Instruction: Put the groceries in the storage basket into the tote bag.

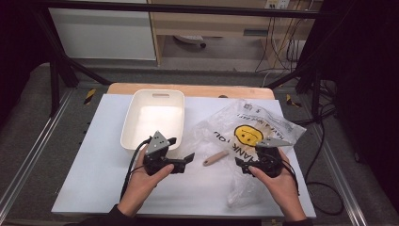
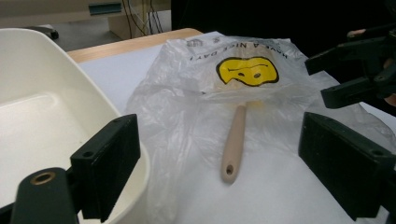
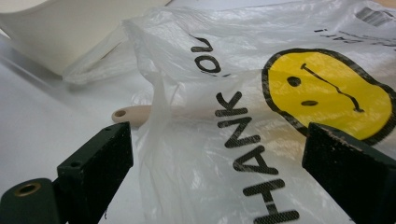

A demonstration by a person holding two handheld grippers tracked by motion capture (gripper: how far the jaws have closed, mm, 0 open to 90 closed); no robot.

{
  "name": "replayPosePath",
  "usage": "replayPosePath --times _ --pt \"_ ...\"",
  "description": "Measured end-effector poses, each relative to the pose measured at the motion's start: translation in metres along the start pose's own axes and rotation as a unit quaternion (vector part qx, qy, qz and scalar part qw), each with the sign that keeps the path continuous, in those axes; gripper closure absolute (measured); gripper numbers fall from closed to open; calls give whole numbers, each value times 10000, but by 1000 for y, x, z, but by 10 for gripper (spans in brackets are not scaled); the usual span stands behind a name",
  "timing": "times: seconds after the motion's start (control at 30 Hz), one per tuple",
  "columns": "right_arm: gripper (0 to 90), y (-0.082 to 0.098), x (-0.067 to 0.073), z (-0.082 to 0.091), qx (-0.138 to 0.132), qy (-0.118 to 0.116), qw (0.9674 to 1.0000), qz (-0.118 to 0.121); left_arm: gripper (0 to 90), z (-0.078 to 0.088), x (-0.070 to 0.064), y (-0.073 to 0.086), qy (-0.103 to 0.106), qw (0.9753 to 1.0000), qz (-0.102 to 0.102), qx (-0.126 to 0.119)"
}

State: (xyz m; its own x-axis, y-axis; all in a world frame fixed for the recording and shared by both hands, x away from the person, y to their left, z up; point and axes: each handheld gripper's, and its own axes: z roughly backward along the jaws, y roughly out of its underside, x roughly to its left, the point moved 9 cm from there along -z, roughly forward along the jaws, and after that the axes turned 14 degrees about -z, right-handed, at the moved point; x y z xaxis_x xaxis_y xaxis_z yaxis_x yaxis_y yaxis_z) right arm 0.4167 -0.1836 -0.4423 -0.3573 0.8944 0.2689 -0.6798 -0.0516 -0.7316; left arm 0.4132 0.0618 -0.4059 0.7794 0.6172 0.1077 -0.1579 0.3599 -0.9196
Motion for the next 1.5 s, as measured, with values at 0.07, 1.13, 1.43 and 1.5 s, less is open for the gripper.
replayPosePath --times 0.07,1.13,1.43,1.5 --pt "116 3 -3 4 -31 46 10000 -59 129 4 4 0 -56 10000 24 -14" --pt "138 74 -19 -9 744 443 9960 -204 141 20 19 15 -270 9995 109 104" --pt "127 78 -25 -9 797 631 9947 -133 142 16 14 19 -226 9996 59 183" --pt "128 83 -30 -11 899 790 9928 -13 143 16 13 19 -223 9996 56 179"
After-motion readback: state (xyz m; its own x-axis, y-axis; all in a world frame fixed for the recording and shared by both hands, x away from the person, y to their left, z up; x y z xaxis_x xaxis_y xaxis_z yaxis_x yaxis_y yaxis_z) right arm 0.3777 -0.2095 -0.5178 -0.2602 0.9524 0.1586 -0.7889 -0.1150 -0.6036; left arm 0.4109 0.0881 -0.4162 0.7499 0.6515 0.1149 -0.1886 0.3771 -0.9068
